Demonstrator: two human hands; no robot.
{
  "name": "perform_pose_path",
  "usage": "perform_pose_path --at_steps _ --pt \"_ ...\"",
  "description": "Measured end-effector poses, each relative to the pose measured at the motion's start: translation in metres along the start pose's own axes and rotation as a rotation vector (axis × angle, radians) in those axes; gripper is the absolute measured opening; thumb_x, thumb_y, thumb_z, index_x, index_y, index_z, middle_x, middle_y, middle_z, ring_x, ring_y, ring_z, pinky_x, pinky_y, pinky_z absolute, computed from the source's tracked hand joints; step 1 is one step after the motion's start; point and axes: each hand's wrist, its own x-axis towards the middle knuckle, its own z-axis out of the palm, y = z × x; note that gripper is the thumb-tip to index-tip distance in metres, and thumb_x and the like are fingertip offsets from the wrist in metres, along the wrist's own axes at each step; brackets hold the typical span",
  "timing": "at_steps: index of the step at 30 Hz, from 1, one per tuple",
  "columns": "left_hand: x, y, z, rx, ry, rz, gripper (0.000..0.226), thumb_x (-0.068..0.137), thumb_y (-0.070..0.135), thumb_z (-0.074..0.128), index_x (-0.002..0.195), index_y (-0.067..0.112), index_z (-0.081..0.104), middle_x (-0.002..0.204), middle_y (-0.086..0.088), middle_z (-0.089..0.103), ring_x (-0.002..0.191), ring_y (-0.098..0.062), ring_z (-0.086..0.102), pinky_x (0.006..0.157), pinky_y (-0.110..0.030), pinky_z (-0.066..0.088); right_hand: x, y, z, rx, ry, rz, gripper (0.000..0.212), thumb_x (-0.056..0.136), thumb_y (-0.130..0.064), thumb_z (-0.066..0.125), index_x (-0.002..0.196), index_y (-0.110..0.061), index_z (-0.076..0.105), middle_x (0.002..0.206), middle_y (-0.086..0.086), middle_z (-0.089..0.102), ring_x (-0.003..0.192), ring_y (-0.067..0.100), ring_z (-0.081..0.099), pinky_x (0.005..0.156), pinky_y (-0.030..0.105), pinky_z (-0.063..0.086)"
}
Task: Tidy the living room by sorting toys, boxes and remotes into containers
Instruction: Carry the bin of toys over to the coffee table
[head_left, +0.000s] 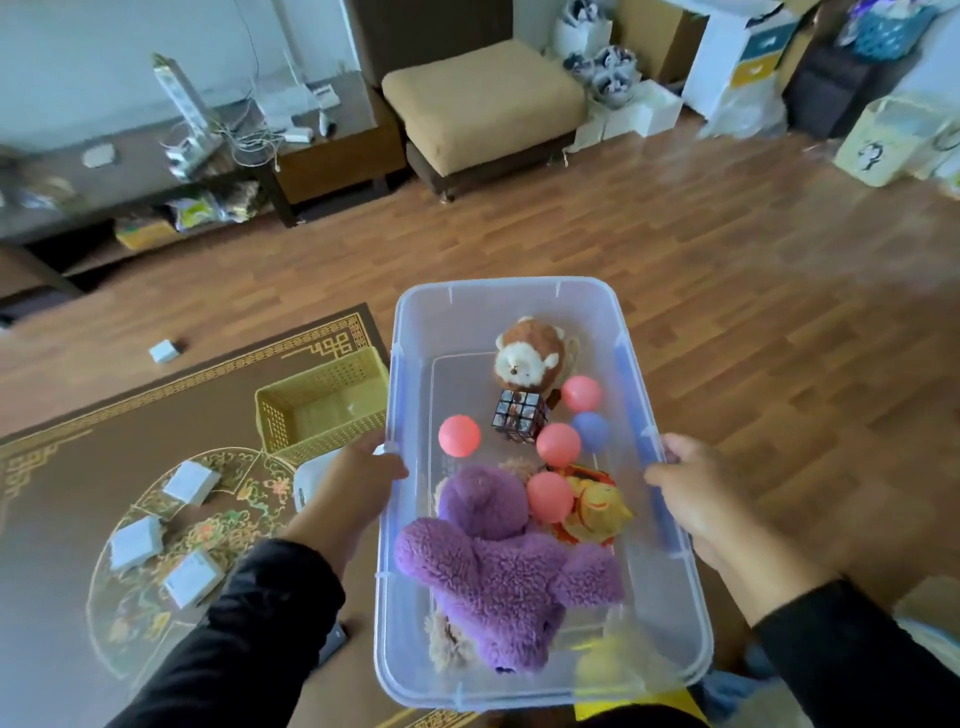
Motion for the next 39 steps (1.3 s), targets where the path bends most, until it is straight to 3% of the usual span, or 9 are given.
perform_pose_path --at_steps 3,9,13,16,20,23,27,33,39 --pt "0.008 0.008 0.009 -0.005 0.031 -0.030 0.072 0.062 0.020 0.061 0.133 0.027 0.061 0.114 -0.018 0.069 0.082 -0.028 0.059 0.079 -0.043 0.053 0.024 -0.012 -0.004 -0.014 -0.048 -0.021 0.021 0.093 0.001 0.049 0.093 -0.018 0.059 0.078 0.004 0.059 0.070 0.022 0.056 0.056 0.029 0.038" --pt "0.027 0.037 0.050 -0.105 0.162 -0.068 0.055 0.087 0.004 0.059 0.139 0.022 0.058 0.110 -0.015 0.064 0.082 -0.025 0.054 0.080 -0.037 0.045 0.111 -0.034 -0.022 -0.060 -0.184 -0.061 0.028 0.089 0.002 0.049 0.110 -0.012 0.063 0.105 0.014 0.067 0.088 0.024 0.061 0.069 0.033 0.043" --pt "0.045 0.046 0.081 -0.165 0.250 -0.128 0.061 0.085 0.001 0.059 0.143 0.020 0.054 0.135 -0.026 0.059 0.096 -0.034 0.060 0.080 -0.040 0.047 0.169 -0.052 -0.040 -0.107 -0.278 -0.081 0.042 0.081 -0.009 0.052 0.123 -0.016 0.057 0.119 0.004 0.063 0.103 0.025 0.061 0.083 0.037 0.048" --pt "0.050 0.058 0.113 -0.267 0.288 -0.173 0.052 0.086 -0.002 0.058 0.133 0.019 0.061 0.119 -0.020 0.065 0.079 -0.027 0.055 0.073 -0.035 0.046 0.213 -0.067 -0.058 -0.162 -0.341 -0.116 0.054 0.075 -0.015 0.051 0.129 -0.015 0.056 0.121 0.009 0.063 0.105 0.030 0.062 0.081 0.038 0.048" --pt "0.047 0.075 0.144 -0.366 0.337 -0.213 0.030 0.088 -0.007 0.055 0.089 0.022 0.059 0.086 -0.016 0.053 0.069 -0.022 0.047 0.069 -0.036 0.039 0.256 -0.093 -0.068 -0.224 -0.381 -0.170 0.050 0.073 -0.012 0.054 0.122 -0.009 0.060 0.108 0.011 0.064 0.092 0.026 0.059 0.075 0.033 0.044" --pt "0.043 0.080 0.147 -0.434 0.399 -0.223 0.033 0.088 -0.009 0.054 0.098 0.021 0.064 0.087 -0.017 0.056 0.075 -0.025 0.049 0.069 -0.037 0.039 0.269 -0.107 -0.056 -0.216 -0.428 -0.187 0.039 0.075 -0.001 0.053 0.112 -0.005 0.062 0.097 0.018 0.066 0.079 0.025 0.058 0.067 0.031 0.042" --pt "0.050 0.078 0.128 -0.477 0.454 -0.258 0.052 0.089 -0.007 0.056 0.135 0.016 0.057 0.086 -0.015 0.060 0.069 -0.024 0.050 0.066 -0.034 0.040 0.279 -0.128 -0.028 -0.201 -0.470 -0.224 0.029 0.075 0.010 0.049 0.094 -0.006 0.064 0.083 0.021 0.064 0.070 0.025 0.056 0.067 0.033 0.040" --pt "0.082 0.091 0.098 -0.471 0.501 -0.248 0.039 0.087 -0.006 0.056 0.117 0.018 0.058 0.076 -0.005 0.053 0.061 -0.024 0.047 0.056 -0.027 0.038 0.286 -0.163 0.004 -0.208 -0.490 -0.298 0.025 0.078 0.014 0.045 0.074 -0.009 0.054 0.066 0.006 0.047 0.063 0.020 0.041 0.058 0.031 0.029" --pt "0.122 0.127 0.067 -0.462 0.457 -0.194 0.041 0.083 -0.007 0.053 0.121 0.004 0.062 0.073 -0.007 0.053 0.061 -0.022 0.048 0.052 -0.026 0.038 0.317 -0.206 0.026 -0.193 -0.424 -0.339 0.023 0.080 0.011 0.046 0.078 -0.010 0.055 0.067 0.004 0.048 0.061 0.019 0.039 0.058 0.030 0.029"
